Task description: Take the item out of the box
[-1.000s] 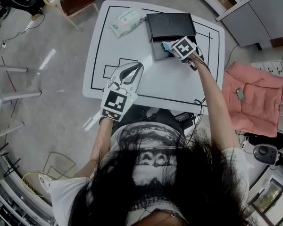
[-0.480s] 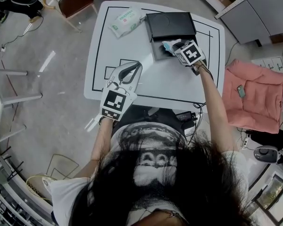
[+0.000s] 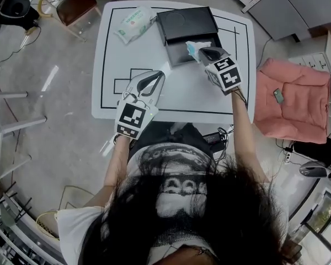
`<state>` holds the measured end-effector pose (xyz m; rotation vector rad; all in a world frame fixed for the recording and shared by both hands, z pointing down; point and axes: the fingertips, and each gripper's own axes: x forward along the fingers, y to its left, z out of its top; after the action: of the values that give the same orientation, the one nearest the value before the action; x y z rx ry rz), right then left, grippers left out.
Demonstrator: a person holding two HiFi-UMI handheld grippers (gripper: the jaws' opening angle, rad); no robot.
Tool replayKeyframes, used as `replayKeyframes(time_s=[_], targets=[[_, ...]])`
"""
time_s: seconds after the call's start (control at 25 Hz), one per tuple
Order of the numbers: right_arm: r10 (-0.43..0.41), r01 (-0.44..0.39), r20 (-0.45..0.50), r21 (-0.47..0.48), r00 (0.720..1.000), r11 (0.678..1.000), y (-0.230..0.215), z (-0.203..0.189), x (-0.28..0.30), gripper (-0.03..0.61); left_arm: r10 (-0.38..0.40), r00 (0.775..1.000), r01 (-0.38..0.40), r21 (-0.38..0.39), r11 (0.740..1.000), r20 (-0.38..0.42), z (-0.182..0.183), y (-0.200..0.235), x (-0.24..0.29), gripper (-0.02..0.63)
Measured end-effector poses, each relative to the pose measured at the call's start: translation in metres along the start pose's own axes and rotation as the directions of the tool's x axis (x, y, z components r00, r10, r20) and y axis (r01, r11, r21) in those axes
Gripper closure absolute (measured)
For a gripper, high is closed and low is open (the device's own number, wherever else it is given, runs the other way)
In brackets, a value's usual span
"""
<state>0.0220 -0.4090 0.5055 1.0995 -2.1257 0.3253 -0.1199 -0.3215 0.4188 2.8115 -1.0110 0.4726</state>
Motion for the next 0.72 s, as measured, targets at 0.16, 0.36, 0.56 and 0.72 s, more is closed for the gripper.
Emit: replayKeyframes(time_s=[0.16,0.36,0.56,0.72], targets=[[-0.026,0.023,0.048,0.064,0.998,0.998,0.010,-0.009,-0.027,0.569,-0.028,1.000,0.028,0.016,0.999,0.004,0.006,-0.016,0.008,0.614],[-0.030,0.017,0.090,0.146,0.995,0.989,0.028,-0.028,-0.065,0.569,-0.036,0.999,0.036,0.032,0.999,0.005,0.011,-0.039,0.011,0.614],[-0.045,0.022,0.113,0.201,0.993,0.979,0.039,-0.058,-0.104,0.569,-0.031,1.000,0.031,0.041,0.999,-0.003,0.014,-0.070,0.013,0.614],[-0.034,0.008,0.118,0.220,0.992,0.976,0.051,-0.088,-0.134,0.569,-0.030,1.000,0.029,0.051,0.998,0.001,0.017,-0.107,0.009,0.614]])
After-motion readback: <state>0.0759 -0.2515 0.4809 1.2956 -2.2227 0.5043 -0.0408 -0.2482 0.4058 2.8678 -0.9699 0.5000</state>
